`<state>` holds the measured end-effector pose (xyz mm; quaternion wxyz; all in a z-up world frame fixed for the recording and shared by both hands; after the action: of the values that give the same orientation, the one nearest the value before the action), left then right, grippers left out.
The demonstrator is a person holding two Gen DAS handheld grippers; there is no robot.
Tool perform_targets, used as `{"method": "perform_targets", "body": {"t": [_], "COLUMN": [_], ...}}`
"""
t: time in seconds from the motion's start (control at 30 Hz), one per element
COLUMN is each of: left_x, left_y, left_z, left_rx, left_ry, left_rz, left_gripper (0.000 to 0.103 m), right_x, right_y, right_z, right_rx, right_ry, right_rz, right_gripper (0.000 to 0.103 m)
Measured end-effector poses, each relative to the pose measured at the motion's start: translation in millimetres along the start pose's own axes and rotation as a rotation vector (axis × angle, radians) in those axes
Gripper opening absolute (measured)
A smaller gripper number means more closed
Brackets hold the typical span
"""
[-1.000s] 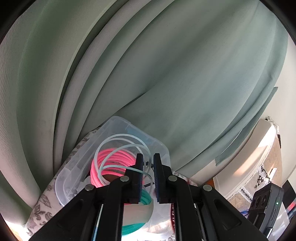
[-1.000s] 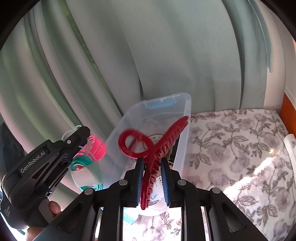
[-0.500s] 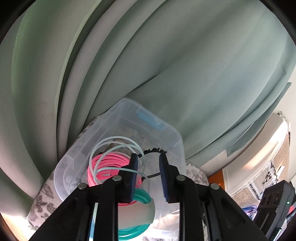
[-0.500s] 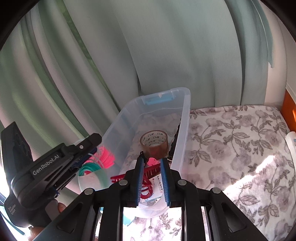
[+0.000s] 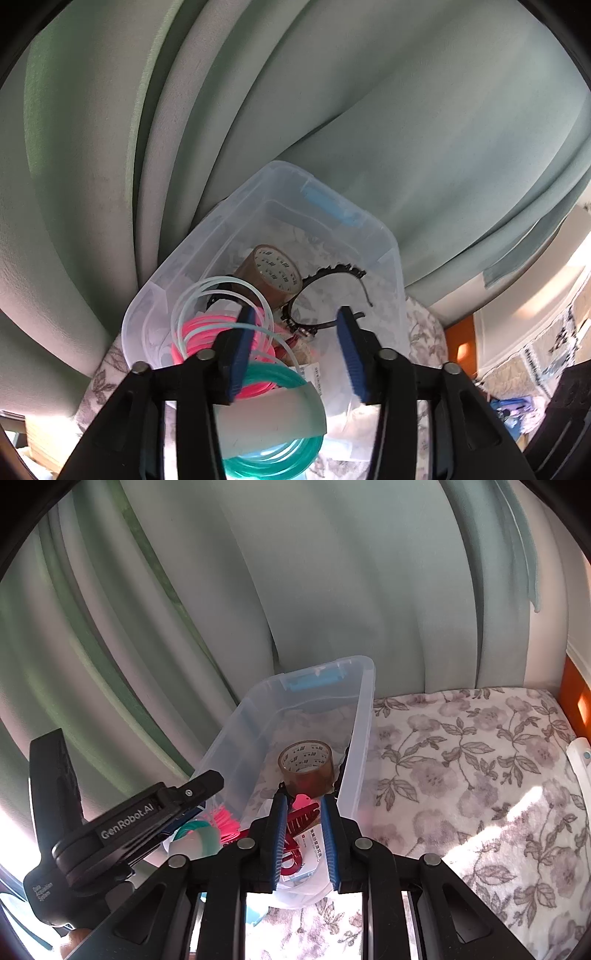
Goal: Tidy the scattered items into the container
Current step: 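Open the right gripper dropping the red claw clip into the box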
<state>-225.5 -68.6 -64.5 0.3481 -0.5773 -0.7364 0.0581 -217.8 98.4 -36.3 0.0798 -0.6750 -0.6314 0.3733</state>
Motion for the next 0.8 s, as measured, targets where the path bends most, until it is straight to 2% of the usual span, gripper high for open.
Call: {"method": "perform_targets", "body": {"t": [0.27, 0.53, 0.63, 0.8], "left_x": [-0.6, 1.9, 5.7, 9.4], "left_y": [-0.4, 1.4, 3.1, 5.7], "left_z": [-5.9, -7.6, -9.2, -12.1], "left_rx": [-0.025, -0.052, -0.055, -0.053], "left_ry": [0.011, -0.028, -0.047, -0.074], "left_rz": [-0.023, -0.016, 0.001, 0.014], "left_gripper": [0.055, 0.056, 0.063, 0.065], "right_x": [1.9, 8.8, 13.5, 21.9], "right_y": [-2.5, -1.9, -0.2, 4.5], "right_z": [-8.9, -19.3, -24.8, -35.5], "right_rx": [0.018, 0.038, 0.050, 0.070], "right_ry": [-0.008, -0.024, -0.032, -0.047], "right_rz": [0.010, 0.033, 0.046, 0.061], "right_gripper": [0.022, 0.022, 0.022, 0.022]}}
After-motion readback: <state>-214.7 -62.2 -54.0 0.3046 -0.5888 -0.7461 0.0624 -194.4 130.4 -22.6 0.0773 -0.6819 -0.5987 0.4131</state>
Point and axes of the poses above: each gripper's, at about its wrist camera, not at the fingertips, and z roughly the way its jaws point, x to its right, y to its underside, the point moved 8 cm from there along z, roughly the way its jaws point, and after that the axes turned 9 degrees about -x, right-handed, at the moved point
